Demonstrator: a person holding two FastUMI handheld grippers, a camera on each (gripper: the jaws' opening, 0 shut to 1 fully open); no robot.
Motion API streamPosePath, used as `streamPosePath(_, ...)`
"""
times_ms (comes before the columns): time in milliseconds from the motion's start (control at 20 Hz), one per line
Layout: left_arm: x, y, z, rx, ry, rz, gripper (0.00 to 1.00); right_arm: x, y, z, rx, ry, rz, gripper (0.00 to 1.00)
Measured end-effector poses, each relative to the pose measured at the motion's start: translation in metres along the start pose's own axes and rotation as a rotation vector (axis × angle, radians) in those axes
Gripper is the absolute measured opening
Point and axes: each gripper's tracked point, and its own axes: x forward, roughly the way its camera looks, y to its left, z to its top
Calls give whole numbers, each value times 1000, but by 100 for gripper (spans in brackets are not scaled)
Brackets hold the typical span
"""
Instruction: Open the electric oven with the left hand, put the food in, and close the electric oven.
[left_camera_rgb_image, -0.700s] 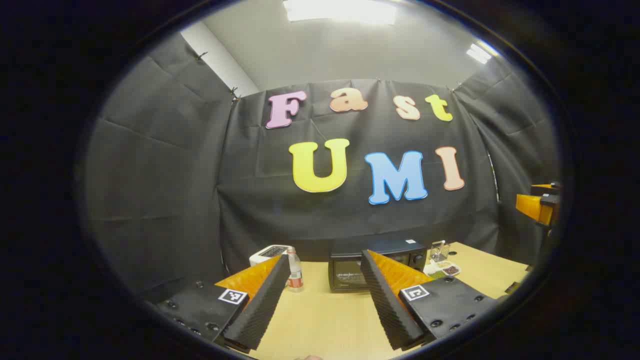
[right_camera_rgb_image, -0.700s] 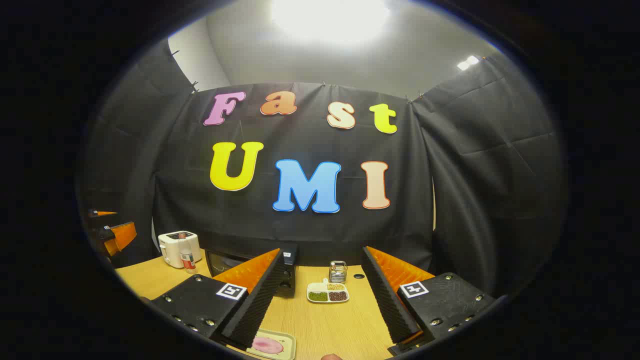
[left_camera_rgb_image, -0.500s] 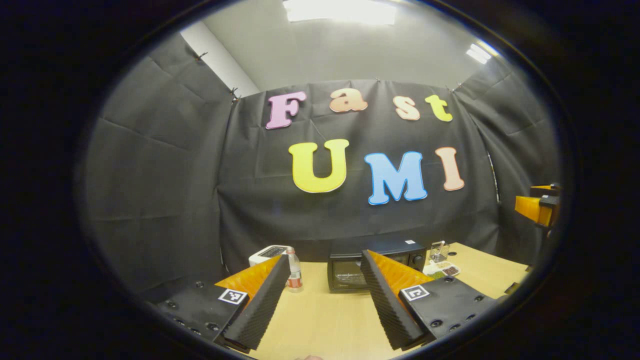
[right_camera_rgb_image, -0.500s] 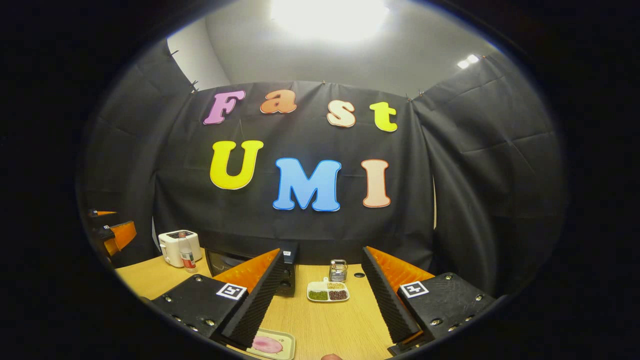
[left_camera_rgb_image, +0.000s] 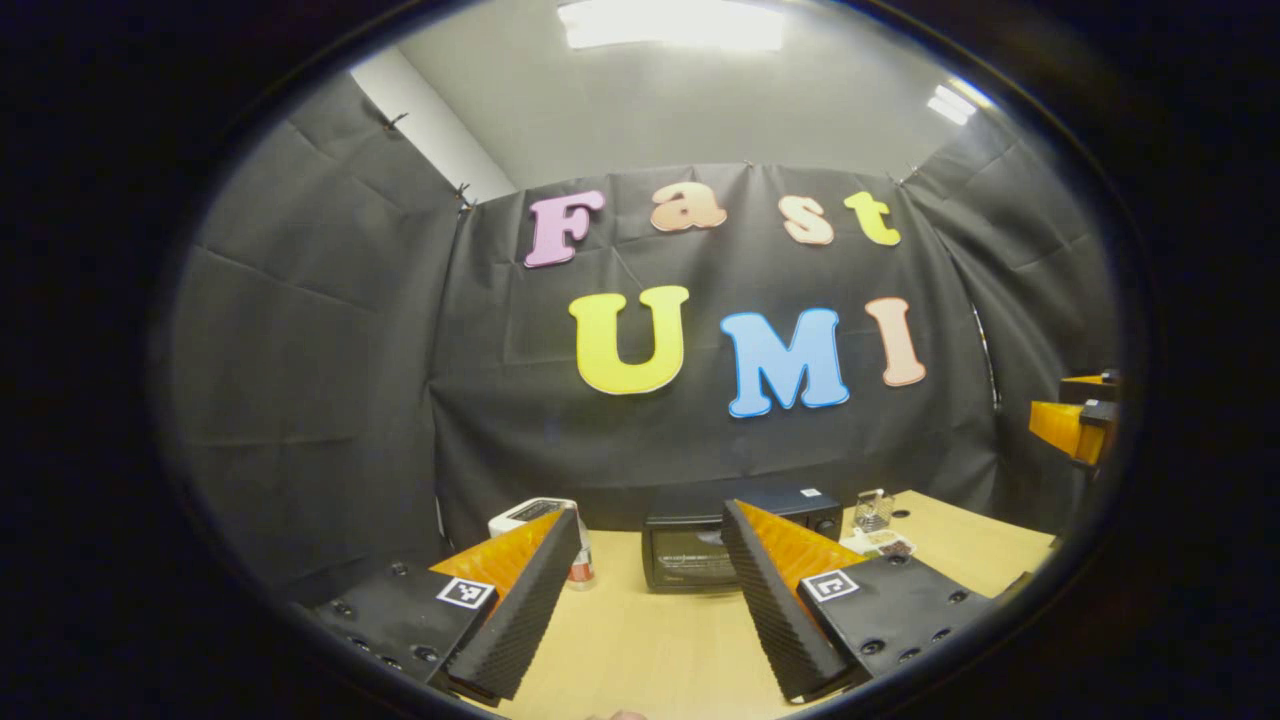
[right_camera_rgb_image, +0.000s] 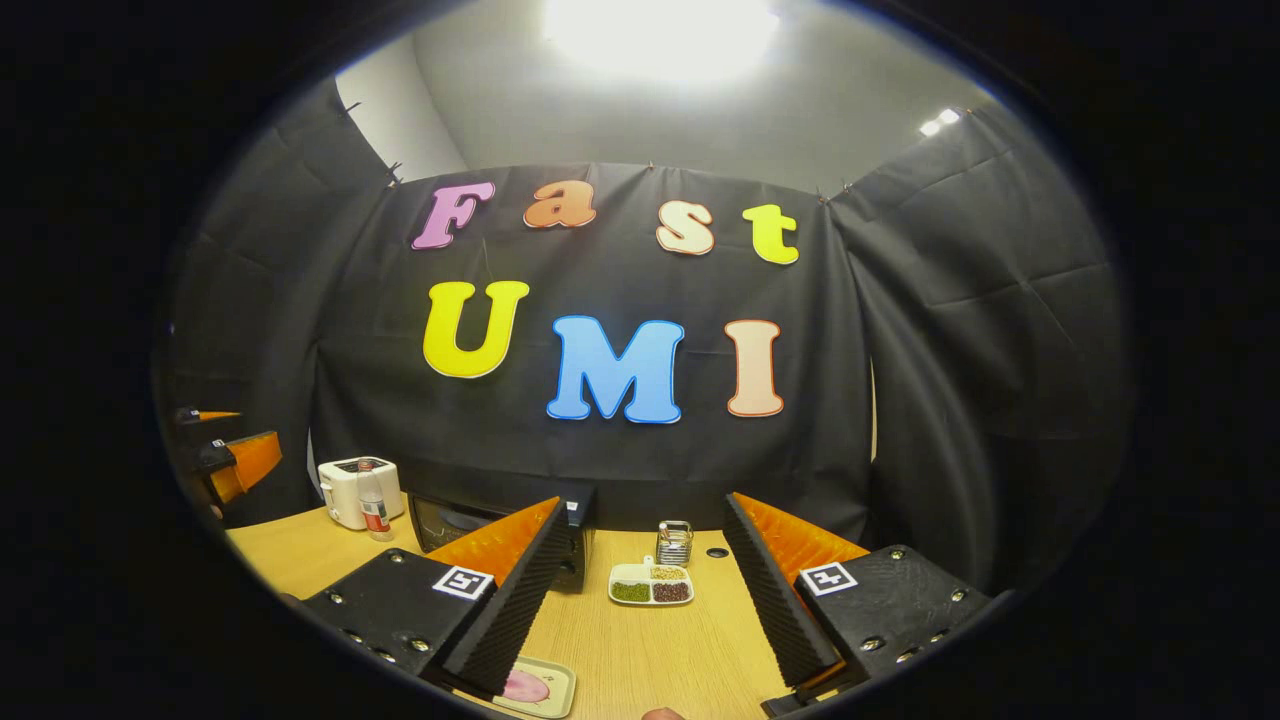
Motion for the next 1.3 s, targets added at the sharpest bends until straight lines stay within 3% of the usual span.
streamPosePath(300, 6, -40, 7, 15, -40, 2, 100, -12, -3, -5, 50, -8, 83, 96)
streamPosePath(600, 53, -69, 3, 17, -40, -28, 100, -15, -8, -5, 38, -29, 88, 95)
streamPosePath(950, 144, -87, -14, 0, -24, -101, 100, 10, -19, -6, 39, -19, -26, 96)
streamPosePath(1000, 157, -90, -18, -6, -20, -113, 96, 14, -20, -5, 36, -18, -45, 96)
streamPosePath(1150, 192, -98, -39, -17, 6, -147, 100, 22, -24, -6, 23, -12, -109, 96)
streamPosePath(1250, 215, -103, -52, -19, 21, -169, 95, 25, -25, -8, 17, 3, -149, 96)
streamPosePath(1300, 224, -106, -57, -17, 30, -181, 100, 26, -25, -9, 12, 6, -168, 96)
